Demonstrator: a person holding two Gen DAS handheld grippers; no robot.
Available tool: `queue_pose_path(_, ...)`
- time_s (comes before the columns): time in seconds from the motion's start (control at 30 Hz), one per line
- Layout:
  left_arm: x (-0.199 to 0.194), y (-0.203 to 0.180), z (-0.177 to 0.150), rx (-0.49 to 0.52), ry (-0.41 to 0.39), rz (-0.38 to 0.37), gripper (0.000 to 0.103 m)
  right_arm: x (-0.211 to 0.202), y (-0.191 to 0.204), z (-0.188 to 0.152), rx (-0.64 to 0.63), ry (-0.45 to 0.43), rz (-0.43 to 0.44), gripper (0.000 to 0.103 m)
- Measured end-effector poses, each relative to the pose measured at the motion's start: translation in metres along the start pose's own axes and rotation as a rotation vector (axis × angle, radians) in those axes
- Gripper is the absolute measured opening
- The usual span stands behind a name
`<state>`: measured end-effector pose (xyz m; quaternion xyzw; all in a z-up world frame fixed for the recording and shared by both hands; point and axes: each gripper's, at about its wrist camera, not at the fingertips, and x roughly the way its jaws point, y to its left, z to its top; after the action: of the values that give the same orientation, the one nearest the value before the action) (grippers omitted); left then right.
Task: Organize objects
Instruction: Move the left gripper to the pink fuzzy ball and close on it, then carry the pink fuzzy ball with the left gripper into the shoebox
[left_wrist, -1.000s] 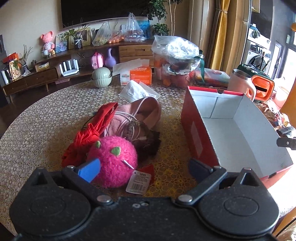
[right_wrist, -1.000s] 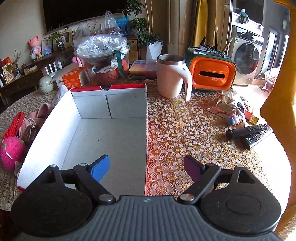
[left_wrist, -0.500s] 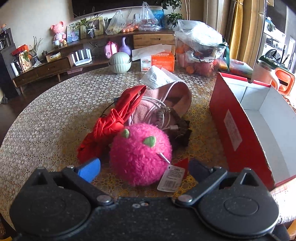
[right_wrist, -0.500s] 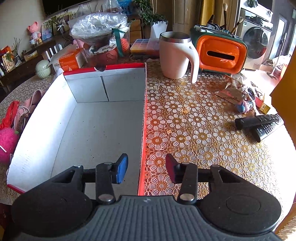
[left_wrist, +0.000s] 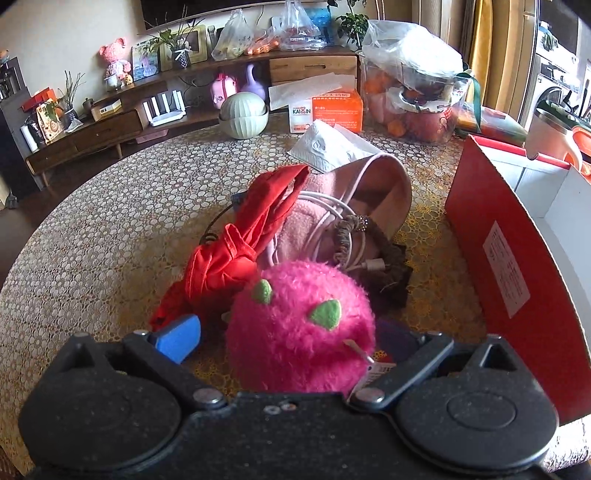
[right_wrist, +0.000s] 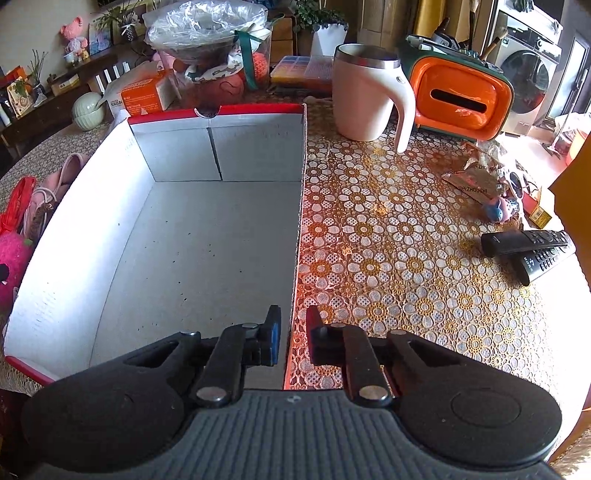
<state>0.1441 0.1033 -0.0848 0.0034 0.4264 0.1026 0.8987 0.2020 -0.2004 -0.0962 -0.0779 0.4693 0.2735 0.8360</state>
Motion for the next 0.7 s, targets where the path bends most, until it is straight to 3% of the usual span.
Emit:
queue_pose_path(0.23, 0.017, -0.002, 0.002, 0.004, 0.032, 0.004, 0.101, 0.000, 0.004, 0.000, -0.023, 0.001, -0.008, 0.006)
queue_pose_path(0.3, 0.018, -0.002, 0.001, -0.001, 0.037, -0.001, 0.098, 0.000, 0.003, 0.000, -0.022, 0.004, -0.009, 0.005)
queue_pose_path(0.43, 0.016, -0.002, 0.002, -0.016, 0.045, -0.028, 0.082, 0.000, 0.002, -0.001, -0.021, 0.008, -0.003, 0.004)
queue_pose_path(0.7, 0.008, -0.003, 0.003, -0.038, 0.028, -0.019, 0.070, -0.001, 0.001, -0.001, 0.001, 0.013, 0.012, 0.003)
